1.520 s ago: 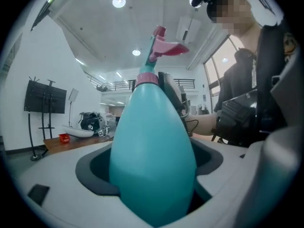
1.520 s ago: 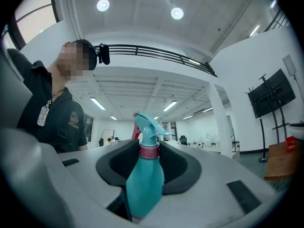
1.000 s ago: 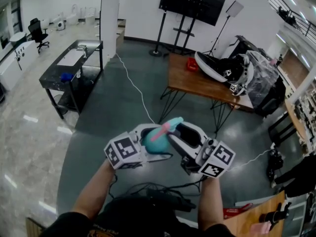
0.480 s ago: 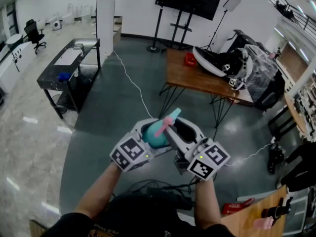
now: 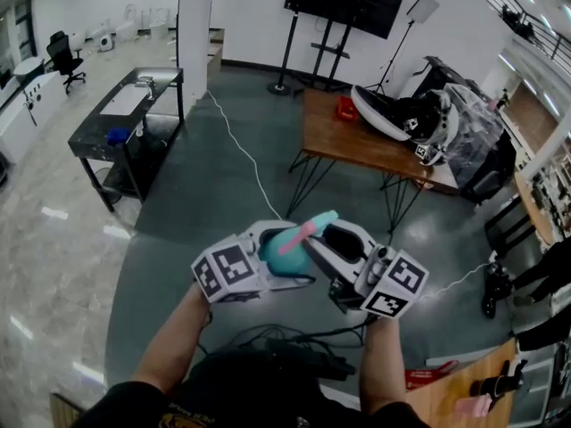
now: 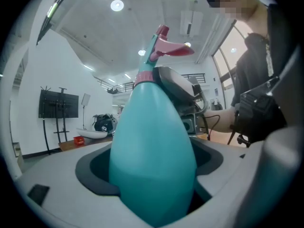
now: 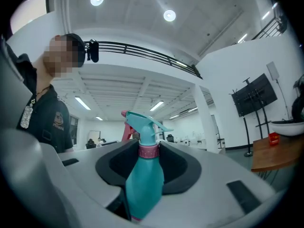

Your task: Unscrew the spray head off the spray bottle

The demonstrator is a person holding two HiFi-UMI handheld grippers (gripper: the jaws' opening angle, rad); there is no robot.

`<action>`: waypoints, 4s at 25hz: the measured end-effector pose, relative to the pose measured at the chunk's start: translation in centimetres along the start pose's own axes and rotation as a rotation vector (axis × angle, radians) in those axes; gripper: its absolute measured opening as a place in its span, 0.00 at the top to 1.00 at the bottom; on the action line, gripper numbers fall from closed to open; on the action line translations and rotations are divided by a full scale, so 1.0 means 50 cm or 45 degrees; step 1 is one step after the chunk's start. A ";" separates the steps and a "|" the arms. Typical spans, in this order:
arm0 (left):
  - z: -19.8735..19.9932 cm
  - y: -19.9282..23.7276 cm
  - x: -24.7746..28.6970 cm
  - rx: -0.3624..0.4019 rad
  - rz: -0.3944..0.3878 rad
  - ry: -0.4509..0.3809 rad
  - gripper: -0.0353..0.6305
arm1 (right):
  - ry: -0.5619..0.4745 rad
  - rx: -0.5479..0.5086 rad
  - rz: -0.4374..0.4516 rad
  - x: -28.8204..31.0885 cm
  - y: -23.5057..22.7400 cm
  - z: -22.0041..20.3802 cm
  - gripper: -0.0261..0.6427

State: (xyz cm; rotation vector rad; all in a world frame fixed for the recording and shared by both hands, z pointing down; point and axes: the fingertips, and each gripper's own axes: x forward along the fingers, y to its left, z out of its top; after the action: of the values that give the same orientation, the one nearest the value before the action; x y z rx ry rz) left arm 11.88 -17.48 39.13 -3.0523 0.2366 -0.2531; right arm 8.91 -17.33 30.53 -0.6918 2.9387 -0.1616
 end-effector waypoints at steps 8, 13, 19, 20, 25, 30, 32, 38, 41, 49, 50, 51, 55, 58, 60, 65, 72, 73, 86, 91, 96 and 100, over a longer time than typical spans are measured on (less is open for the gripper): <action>0.007 -0.064 -0.015 0.025 -0.266 0.009 0.30 | 0.002 -0.035 0.309 -0.023 0.047 -0.001 0.75; 0.000 -0.094 -0.015 0.022 -0.378 0.045 0.30 | 0.012 0.004 0.495 -0.039 0.060 -0.010 0.75; 0.002 -0.101 -0.008 -0.018 -0.370 0.001 0.30 | 0.012 0.067 0.554 -0.038 0.056 -0.011 0.74; 0.003 -0.090 -0.008 -0.024 -0.338 -0.011 0.30 | 0.008 0.078 0.514 -0.032 0.048 -0.011 0.73; 0.010 -0.036 -0.015 -0.043 -0.149 -0.053 0.30 | 0.006 0.074 0.281 -0.026 -0.002 -0.013 0.65; -0.009 0.043 -0.020 -0.064 0.143 -0.016 0.30 | -0.010 -0.026 0.017 -0.036 -0.038 0.004 0.65; -0.024 0.079 -0.024 -0.085 0.271 0.012 0.30 | 0.010 -0.075 -0.052 -0.032 -0.038 0.009 0.65; -0.060 0.146 -0.028 -0.134 0.513 0.079 0.30 | 0.079 -0.159 -0.138 -0.003 -0.008 0.011 0.69; -0.075 0.153 -0.026 -0.144 0.564 0.119 0.30 | 0.107 -0.162 -0.096 0.015 0.025 0.008 0.77; -0.068 0.151 -0.029 -0.148 0.575 0.086 0.30 | 0.220 -0.163 -0.174 0.041 0.014 -0.018 0.78; -0.066 0.149 -0.029 -0.143 0.574 0.077 0.30 | 0.220 -0.158 -0.188 0.040 0.010 -0.018 0.78; -0.064 0.146 -0.028 -0.137 0.573 0.069 0.30 | 0.217 -0.153 -0.200 0.039 0.007 -0.018 0.78; -0.053 0.137 -0.026 -0.115 0.569 0.039 0.30 | 0.185 -0.138 -0.265 0.045 -0.003 -0.012 0.78; -0.045 0.129 -0.020 -0.106 0.563 0.019 0.30 | 0.189 -0.132 -0.315 0.050 -0.016 -0.013 0.77; -0.042 0.126 -0.016 -0.101 0.562 0.011 0.30 | 0.186 -0.118 -0.319 0.054 -0.018 -0.015 0.67; -0.038 0.117 -0.010 -0.096 0.549 0.014 0.30 | 0.150 -0.092 -0.358 0.064 -0.031 -0.011 0.67; -0.035 0.102 -0.003 -0.080 0.502 0.030 0.30 | 0.095 -0.080 -0.392 0.053 -0.051 -0.007 0.74; -0.034 0.099 -0.003 -0.078 0.489 0.030 0.30 | 0.097 -0.081 -0.377 0.051 -0.049 -0.007 0.74; -0.010 -0.013 0.006 0.001 -0.033 -0.007 0.30 | 0.043 -0.075 0.061 -0.010 0.014 -0.002 0.75; -0.011 -0.066 0.004 0.030 -0.208 -0.019 0.30 | 0.062 -0.095 0.212 -0.033 0.050 -0.010 0.75; -0.014 -0.043 0.008 0.027 -0.096 -0.011 0.30 | 0.045 -0.087 0.115 -0.034 0.035 -0.009 0.74; -0.020 0.008 0.012 -0.008 0.103 -0.006 0.30 | -0.012 -0.038 -0.009 -0.036 0.011 -0.003 0.71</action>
State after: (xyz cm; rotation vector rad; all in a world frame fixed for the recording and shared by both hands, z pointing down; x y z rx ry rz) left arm 12.24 -18.01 40.17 -3.0405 0.3598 -0.2407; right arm 10.25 -16.00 30.77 -0.7053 2.9359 -0.1148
